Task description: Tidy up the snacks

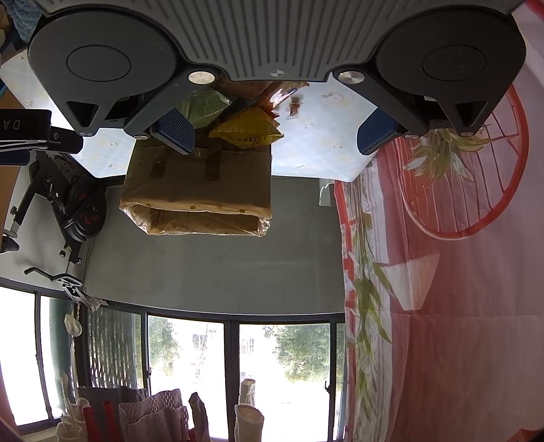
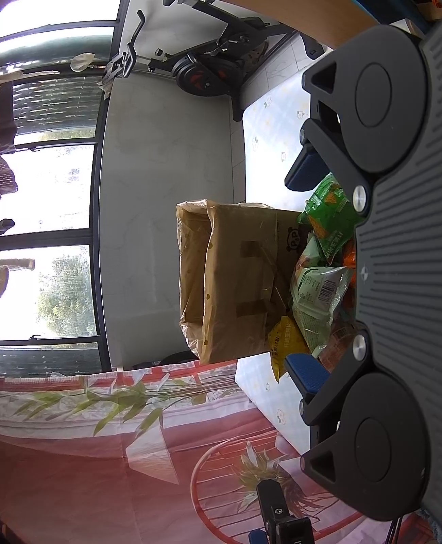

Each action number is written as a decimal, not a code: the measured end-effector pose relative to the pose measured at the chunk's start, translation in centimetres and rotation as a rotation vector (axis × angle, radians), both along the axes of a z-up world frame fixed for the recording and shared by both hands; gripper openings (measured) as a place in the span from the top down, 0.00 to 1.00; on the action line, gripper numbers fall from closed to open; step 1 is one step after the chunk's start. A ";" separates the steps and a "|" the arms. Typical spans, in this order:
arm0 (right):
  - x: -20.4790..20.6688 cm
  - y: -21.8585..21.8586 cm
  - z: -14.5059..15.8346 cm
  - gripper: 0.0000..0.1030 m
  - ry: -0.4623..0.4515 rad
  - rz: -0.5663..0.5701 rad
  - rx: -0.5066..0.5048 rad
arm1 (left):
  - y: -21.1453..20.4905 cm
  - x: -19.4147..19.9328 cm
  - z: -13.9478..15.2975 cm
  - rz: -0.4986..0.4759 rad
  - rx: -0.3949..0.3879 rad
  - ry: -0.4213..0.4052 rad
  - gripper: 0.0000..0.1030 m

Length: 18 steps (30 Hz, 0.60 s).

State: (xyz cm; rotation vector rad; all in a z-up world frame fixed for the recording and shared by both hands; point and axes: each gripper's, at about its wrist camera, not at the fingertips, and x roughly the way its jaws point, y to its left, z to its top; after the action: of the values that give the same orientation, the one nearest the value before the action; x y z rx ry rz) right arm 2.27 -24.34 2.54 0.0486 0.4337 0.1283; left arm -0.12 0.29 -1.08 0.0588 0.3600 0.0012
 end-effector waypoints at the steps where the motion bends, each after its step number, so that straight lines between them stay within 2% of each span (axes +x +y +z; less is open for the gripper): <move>1: 0.0 0.0 -0.1 0.00 0.000 0.000 0.000 | 0.0 0.0 0.0 0.000 0.000 0.000 0.01; 18: 0.1 0.0 -0.2 0.00 0.008 0.000 0.000 | 0.0 0.1 -0.1 0.000 -0.001 0.002 0.01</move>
State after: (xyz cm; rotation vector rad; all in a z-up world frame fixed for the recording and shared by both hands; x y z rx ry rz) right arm 2.37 -24.35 2.35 0.0494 0.4411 0.1288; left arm -0.02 0.28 -1.13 0.0579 0.3622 0.0012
